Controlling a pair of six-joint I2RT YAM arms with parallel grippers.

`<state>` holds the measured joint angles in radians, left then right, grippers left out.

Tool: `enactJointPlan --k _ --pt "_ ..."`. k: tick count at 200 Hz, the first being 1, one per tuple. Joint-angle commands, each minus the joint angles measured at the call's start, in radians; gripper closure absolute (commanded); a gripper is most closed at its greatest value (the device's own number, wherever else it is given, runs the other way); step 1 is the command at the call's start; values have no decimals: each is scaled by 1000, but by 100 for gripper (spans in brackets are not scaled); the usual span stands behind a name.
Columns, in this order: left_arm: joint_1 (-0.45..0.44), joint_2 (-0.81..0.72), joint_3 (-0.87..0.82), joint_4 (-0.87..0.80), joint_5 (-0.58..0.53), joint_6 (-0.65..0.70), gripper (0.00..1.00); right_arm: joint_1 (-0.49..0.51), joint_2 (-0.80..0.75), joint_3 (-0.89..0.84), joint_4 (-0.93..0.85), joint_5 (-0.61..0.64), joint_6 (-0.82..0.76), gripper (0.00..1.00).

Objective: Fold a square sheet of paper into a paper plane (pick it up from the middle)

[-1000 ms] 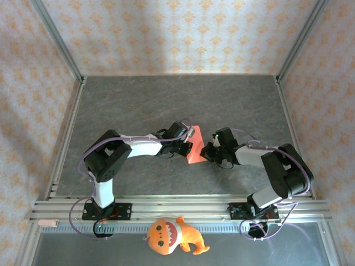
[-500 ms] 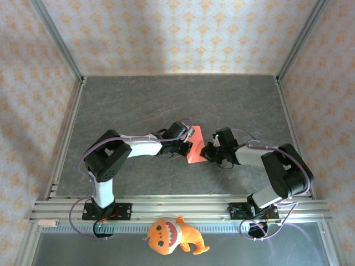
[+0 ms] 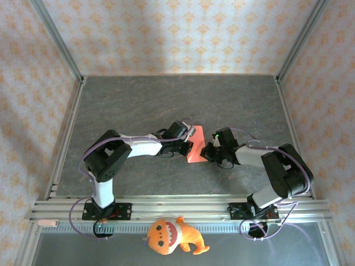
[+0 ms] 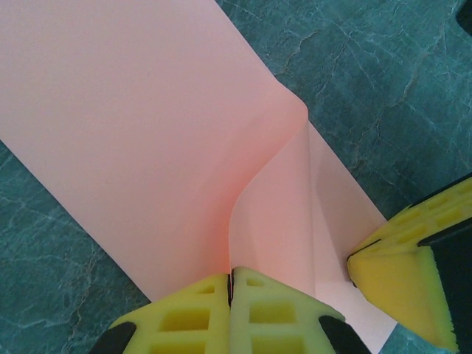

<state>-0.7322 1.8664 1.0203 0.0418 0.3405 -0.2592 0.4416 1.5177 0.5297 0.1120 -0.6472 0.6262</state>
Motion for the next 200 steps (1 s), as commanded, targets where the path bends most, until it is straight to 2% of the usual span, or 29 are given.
enactJointPlan --k 1,84,143,174,200 --pt "5 24 25 17 -3 27 100 -7 18 -12 -103 26 -21 98" --pt "6 39 37 7 -38 26 100 -6 21 -14 -106 22 -28 98" --pt "5 78 36 -17 -20 28 100 -10 13 -12 -104 15 -28 96" --pt "4 92 1 -16 60 -9 100 -16 -36 12 -75 -4 4 93" --pt "3 94 -33 12 115 -84 100 -17 -75 -7 32 -71 87 88"
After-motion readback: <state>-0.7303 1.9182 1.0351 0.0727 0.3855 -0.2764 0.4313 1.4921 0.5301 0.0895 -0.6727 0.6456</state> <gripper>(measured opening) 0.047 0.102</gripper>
